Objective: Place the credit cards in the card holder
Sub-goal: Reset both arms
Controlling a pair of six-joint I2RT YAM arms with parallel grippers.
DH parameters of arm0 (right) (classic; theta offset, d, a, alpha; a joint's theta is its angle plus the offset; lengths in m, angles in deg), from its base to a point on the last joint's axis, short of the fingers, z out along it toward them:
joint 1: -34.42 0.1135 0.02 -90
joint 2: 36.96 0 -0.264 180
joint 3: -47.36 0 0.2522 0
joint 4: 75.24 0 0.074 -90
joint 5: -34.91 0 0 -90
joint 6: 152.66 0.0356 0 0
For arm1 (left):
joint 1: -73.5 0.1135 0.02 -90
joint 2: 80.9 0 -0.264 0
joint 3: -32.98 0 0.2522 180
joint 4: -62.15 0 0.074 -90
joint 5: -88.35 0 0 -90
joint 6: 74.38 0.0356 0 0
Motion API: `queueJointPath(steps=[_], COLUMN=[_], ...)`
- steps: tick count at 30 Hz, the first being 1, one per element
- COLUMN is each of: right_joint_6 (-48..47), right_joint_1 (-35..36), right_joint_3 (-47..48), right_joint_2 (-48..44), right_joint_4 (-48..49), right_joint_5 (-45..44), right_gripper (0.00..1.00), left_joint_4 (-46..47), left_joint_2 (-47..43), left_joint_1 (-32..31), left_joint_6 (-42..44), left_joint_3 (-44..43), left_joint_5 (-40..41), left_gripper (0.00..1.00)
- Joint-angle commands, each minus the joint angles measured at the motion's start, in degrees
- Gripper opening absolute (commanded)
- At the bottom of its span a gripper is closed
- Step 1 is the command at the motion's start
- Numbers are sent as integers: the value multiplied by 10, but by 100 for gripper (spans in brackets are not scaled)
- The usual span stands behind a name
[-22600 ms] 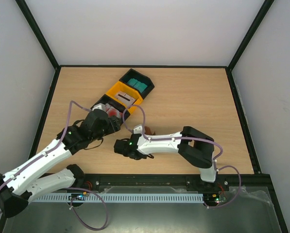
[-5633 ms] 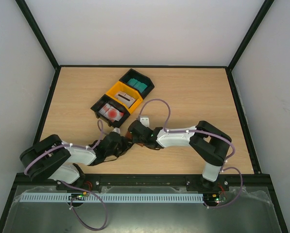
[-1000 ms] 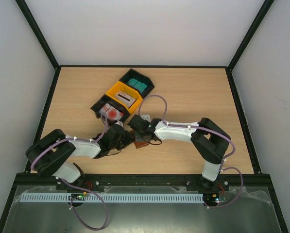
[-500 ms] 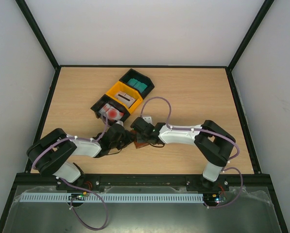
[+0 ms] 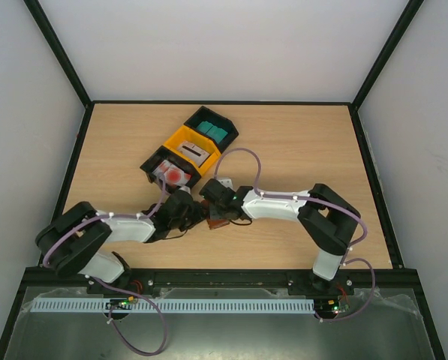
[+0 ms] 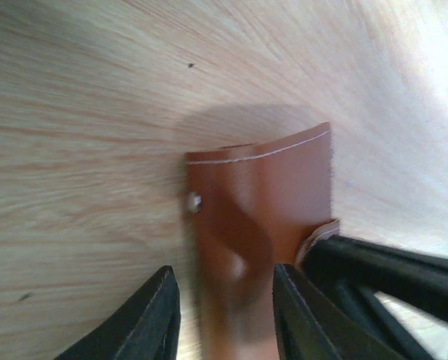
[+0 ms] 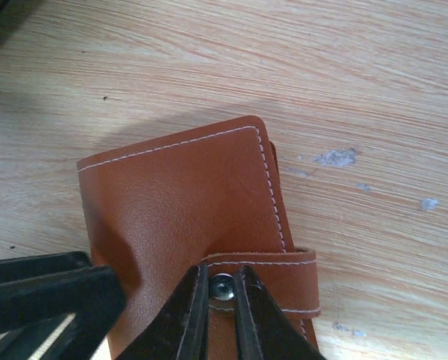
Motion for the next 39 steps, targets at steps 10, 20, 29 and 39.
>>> queueJointPath(steps=[10,20,29,39], right_joint_6=[9,30,36,60], right_joint_1=[-27,-28,-28,-28], right_joint_3=[25,12,70,71], right_joint_2=[-225,-557,-682,-727], right_joint_4=[-111,-288,-366,-393], right_joint_5=[-108,-321,-403,-414], right_gripper=[30,61,84,91], left_joint_4=[-426,-604,-683,-710], left_joint_2=[-283,-487,-565,-631], left_joint_1=[10,13,14,13], left_joint_6=[138,249,316,346], left_joint_3=[-145,-288,-385,-396], left_joint_5=[132,233,315,339], left_gripper=[65,100,100,100])
